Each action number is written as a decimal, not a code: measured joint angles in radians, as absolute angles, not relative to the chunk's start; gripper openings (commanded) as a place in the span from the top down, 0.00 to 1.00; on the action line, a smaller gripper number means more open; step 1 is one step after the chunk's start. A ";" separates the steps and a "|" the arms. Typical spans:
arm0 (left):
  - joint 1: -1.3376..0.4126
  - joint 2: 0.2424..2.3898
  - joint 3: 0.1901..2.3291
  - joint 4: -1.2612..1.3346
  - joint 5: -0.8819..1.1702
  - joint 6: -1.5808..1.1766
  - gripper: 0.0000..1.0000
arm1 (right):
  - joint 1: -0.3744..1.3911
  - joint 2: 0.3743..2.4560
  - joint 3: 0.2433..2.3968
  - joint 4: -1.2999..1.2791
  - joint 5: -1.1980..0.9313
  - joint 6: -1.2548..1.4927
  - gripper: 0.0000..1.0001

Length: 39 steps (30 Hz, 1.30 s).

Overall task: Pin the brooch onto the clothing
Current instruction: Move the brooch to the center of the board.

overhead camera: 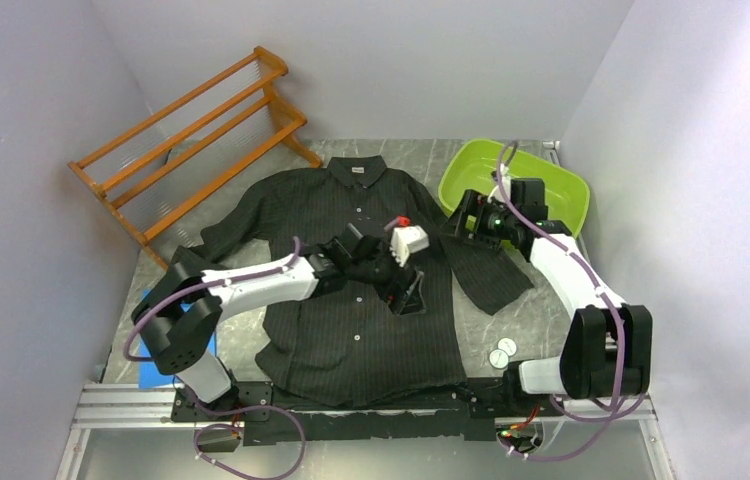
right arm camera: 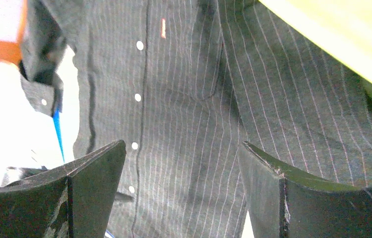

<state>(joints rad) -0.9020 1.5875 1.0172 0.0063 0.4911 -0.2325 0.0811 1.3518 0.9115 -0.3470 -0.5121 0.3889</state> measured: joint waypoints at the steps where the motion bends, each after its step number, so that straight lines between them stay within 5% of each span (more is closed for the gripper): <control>1: -0.924 1.608 1.031 0.014 0.491 -0.217 0.06 | 0.061 1.340 0.912 -0.338 -0.530 0.400 0.13; 16: -1.187 1.905 1.234 0.007 0.559 0.204 0.13 | -0.075 1.125 0.839 -0.380 -0.510 0.442 0.13; 28: -1.217 2.089 1.442 0.077 0.600 0.349 0.49 | -0.127 0.975 0.789 -0.467 -0.404 0.437 0.12; 39: -1.277 2.211 1.480 0.161 0.439 0.299 0.55 | -0.130 0.939 0.790 -0.501 -0.331 0.419 0.12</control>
